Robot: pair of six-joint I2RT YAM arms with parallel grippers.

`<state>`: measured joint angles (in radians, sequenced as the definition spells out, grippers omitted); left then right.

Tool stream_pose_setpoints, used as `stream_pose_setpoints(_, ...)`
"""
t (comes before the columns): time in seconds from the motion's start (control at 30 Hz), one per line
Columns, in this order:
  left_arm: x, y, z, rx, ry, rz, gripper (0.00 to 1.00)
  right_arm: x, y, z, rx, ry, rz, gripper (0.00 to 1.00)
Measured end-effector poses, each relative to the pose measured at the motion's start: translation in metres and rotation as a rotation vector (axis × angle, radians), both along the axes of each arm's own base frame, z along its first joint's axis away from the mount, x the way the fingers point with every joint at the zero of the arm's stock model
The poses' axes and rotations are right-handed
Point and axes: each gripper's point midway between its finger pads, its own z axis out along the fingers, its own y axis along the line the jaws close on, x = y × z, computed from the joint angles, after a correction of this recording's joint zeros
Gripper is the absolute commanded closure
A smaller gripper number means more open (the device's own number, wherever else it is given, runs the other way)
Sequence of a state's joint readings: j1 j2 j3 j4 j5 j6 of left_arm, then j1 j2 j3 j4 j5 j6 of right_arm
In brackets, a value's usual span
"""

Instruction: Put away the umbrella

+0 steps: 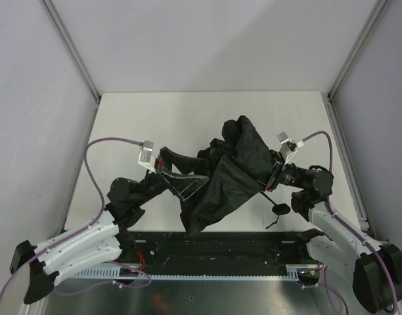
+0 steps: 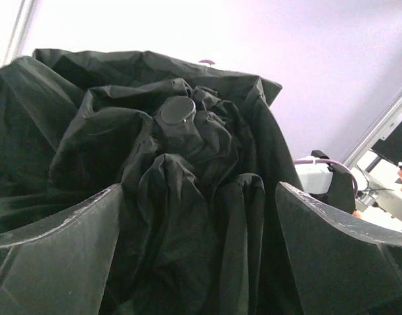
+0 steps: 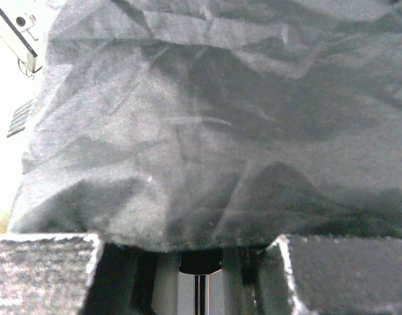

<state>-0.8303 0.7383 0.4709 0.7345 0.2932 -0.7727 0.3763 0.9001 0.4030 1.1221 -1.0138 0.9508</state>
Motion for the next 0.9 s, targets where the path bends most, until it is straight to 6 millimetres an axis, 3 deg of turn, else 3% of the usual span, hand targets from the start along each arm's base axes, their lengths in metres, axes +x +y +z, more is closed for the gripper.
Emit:
stream_pose_setpoints(0.17, -0.002, -0.010, -0.006, 0.014, -0.006, -0.018, 0.01, -0.001, 0.000, 0.001, 0.002, 0.009, 0.006, 1.00)
stream_pose_setpoints(0.43, -0.009, -0.004, 0.003, 0.007, -0.025, -0.023, 0.01, 0.008, 0.000, -0.002, -0.041, 0.003, -0.052, 1.00)
stream_pose_setpoints(0.7, 0.008, -0.007, 0.005, 0.066, 0.100, 0.031, 0.00, 0.022, -0.004, -0.005, -0.097, 0.000, -0.167, 1.00)
stream_pose_setpoints(0.9, 0.025, 0.027, 0.017, 0.093, 0.180, 0.230, 0.03, 0.048, -0.010, -0.023, -0.174, 0.068, -0.308, 1.00)
